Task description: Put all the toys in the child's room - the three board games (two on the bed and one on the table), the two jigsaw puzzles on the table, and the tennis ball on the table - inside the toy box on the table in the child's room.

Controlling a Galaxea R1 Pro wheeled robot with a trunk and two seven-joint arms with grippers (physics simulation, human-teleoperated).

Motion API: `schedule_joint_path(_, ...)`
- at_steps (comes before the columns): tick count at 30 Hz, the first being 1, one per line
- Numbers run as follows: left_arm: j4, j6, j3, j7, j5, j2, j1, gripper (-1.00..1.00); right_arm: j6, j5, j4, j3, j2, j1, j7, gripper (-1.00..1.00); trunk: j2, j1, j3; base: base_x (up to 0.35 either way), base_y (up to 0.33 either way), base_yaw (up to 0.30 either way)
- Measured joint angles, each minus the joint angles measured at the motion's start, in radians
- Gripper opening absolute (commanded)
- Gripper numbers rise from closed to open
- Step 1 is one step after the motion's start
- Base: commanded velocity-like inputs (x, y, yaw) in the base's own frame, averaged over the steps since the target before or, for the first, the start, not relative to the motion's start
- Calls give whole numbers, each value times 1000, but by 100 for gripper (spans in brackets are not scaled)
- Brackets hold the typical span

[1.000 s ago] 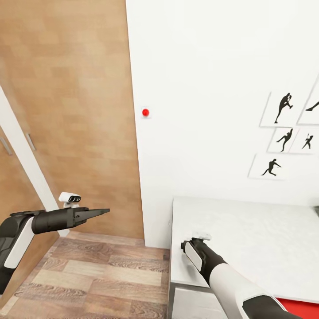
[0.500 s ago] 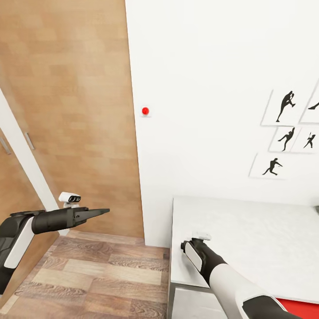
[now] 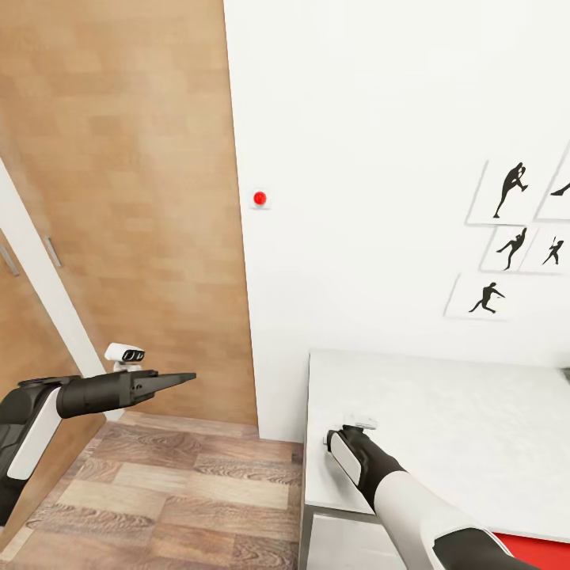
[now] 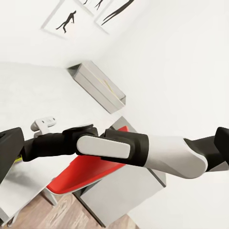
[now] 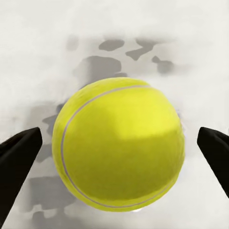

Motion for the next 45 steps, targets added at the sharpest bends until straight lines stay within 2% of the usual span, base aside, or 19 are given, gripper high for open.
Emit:
schedule_joint_path(16, 0, 0, 2, -1, 0, 0, 0, 100, 1, 5, -1, 1, 0, 0, 0, -100, 0, 0, 0, 0, 0, 0)
schedule_joint_path(22, 0, 0, 1, -1, 0, 0, 0, 100, 3, 5, -47, 4, 0, 2, 3, -100, 0, 0, 1, 0, 0, 0)
schedule_joint_path(39, 0, 0, 0, 1, -1, 0, 0, 100, 5, 4, -71, 2, 0, 2, 3, -100, 0, 0, 26, 0, 0, 0)
schedule_joint_path(42, 0, 0, 0, 1, 0, 0, 0, 100, 15, 1, -148, 2, 0, 9, 9, -100, 0, 0, 31, 0, 0, 0)
schedule_joint_path(45, 0, 0, 1, 1, 0, 0, 0, 100, 64, 1, -256, -1, -1, 11, 42, -100, 0, 0, 36, 0, 0, 0)
